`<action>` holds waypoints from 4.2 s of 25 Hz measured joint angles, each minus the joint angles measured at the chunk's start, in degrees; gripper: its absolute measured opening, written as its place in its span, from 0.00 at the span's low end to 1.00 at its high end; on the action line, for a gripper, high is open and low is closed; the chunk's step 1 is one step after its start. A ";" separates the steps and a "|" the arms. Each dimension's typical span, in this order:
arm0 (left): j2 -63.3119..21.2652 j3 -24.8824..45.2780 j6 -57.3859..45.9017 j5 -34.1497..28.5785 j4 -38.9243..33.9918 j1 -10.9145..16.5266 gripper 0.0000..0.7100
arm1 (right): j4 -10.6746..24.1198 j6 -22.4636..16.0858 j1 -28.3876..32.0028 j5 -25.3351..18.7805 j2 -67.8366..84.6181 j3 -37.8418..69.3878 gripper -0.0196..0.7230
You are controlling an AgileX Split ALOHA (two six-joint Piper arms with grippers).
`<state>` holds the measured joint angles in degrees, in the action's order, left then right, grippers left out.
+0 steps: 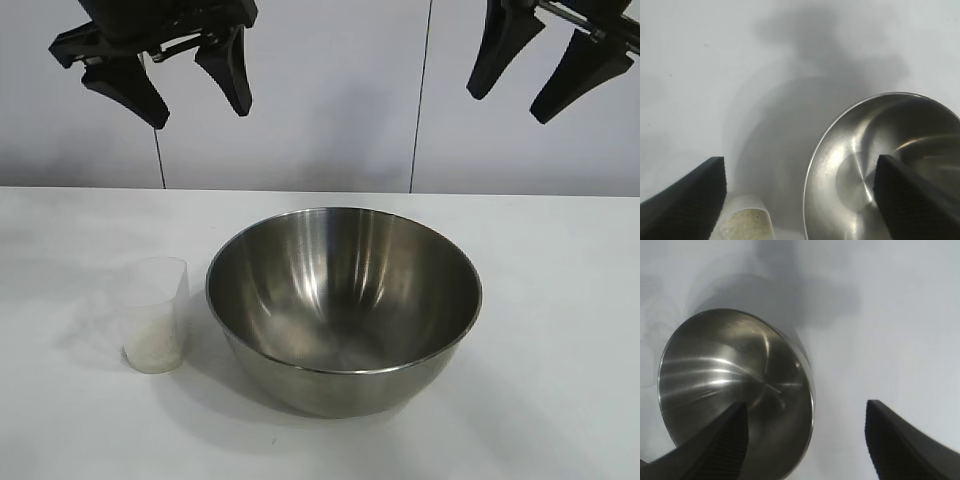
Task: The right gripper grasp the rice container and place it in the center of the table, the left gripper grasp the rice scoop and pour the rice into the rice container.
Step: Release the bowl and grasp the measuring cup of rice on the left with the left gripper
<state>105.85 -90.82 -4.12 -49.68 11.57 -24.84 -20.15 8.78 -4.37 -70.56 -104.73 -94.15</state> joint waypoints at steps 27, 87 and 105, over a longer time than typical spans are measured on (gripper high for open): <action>-25.73 76.99 0.10 99.97 -13.41 0.00 0.75 | 0.20 -0.17 0.00 0.00 -0.06 2.59 0.65; 3.70 82.28 4.50 115.69 -28.50 15.61 0.63 | 0.26 -0.17 0.00 1.51 -0.06 2.59 0.65; 12.00 75.65 0.18 115.86 -28.04 15.61 0.63 | 0.26 -0.17 0.00 2.74 -0.06 2.59 0.65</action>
<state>117.85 -15.16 -3.95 66.19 -16.47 -9.23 -19.89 8.61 -4.37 -67.82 -104.79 -91.56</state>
